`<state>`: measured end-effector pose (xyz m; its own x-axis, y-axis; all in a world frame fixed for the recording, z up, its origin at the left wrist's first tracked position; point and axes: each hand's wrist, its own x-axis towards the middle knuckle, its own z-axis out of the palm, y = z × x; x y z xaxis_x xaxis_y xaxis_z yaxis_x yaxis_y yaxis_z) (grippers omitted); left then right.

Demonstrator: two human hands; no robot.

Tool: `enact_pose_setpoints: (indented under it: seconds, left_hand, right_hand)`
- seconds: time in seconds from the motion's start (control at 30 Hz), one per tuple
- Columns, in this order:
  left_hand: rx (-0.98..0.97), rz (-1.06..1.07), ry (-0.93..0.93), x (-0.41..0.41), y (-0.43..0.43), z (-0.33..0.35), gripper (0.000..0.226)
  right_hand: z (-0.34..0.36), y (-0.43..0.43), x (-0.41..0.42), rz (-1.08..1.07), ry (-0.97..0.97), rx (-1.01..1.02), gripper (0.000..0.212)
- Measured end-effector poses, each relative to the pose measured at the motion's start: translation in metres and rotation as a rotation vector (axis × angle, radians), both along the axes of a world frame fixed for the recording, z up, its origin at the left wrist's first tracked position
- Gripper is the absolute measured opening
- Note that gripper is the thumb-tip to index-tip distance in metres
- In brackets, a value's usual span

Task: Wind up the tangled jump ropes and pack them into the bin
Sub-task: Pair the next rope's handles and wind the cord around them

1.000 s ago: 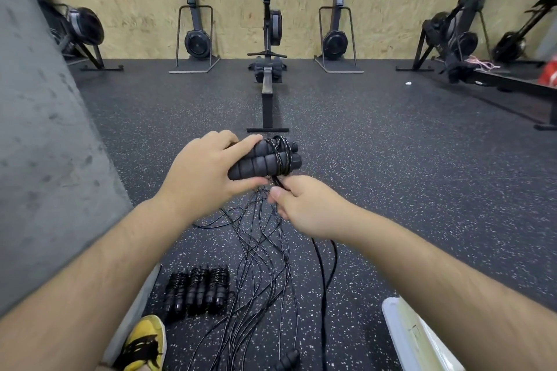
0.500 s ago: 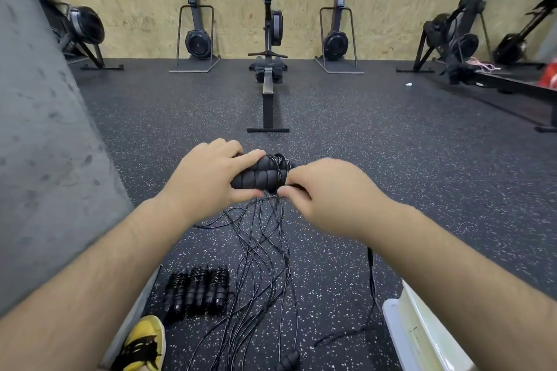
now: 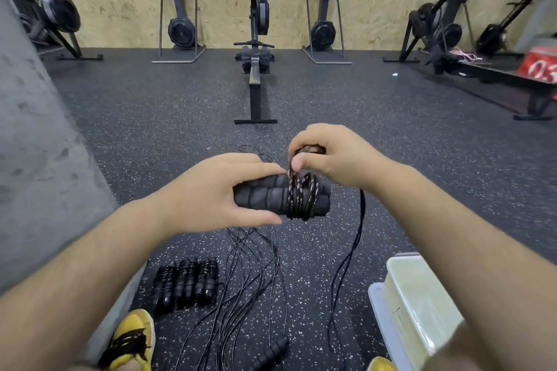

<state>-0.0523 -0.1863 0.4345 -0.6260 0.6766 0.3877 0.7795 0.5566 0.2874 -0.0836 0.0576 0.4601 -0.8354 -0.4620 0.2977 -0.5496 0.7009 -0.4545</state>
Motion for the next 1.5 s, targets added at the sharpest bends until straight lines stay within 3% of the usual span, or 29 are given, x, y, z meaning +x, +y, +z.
enact_pose_setpoints:
  seconds: [0.07, 0.2, 0.27, 0.37, 0.47, 0.6, 0.9, 1.07, 1.23, 1.5]
  left_hand:
    - [0.1, 0.032, -0.045, 0.005, 0.003, 0.007, 0.061]
    - [0.295, 0.112, -0.168, 0.009, 0.001, 0.013, 0.062]
    - [0.323, 0.127, -0.188, 0.009, 0.0, 0.013, 0.059]
    - [0.35, 0.131, -0.189, 0.009, -0.001, 0.011, 0.053]
    - [0.365, 0.187, -0.128, 0.003, -0.002, 0.009, 0.053]
    - [0.303, 0.283, -0.051, -0.012, -0.017, 0.005, 0.057]
    - [0.077, 0.449, 0.138, -0.038, -0.05, -0.004, 0.066]
    - [-0.101, 0.457, 0.21, -0.045, -0.058, -0.011, 0.064]
    - [-0.152, 0.376, 0.212, -0.044, -0.051, -0.015, 0.064]
    - [-0.171, 0.146, 0.146, -0.024, -0.025, -0.017, 0.061]
  right_hand:
    - [-0.009, -0.002, 0.0, 0.026, -0.054, -0.092, 0.006]
    - [-0.027, -0.022, 0.002, 0.023, -0.164, -0.091, 0.028]
    - [-0.031, -0.033, 0.007, -0.03, -0.19, -0.054, 0.023]
    - [-0.031, -0.042, 0.014, -0.156, -0.286, -0.175, 0.028]
    - [-0.037, -0.058, 0.022, -0.085, -0.296, -0.168, 0.029]
    - [-0.048, -0.072, 0.03, -0.099, -0.339, -0.26, 0.025]
    - [-0.025, -0.07, 0.057, -0.052, -0.251, 0.031, 0.037]
    - [-0.012, -0.065, 0.066, -0.021, -0.073, 0.202, 0.033]
    - [0.003, -0.053, 0.058, -0.038, 0.297, 0.403, 0.026]
    - [0.0, -0.024, 0.019, 0.025, 0.565, 0.34, 0.038]
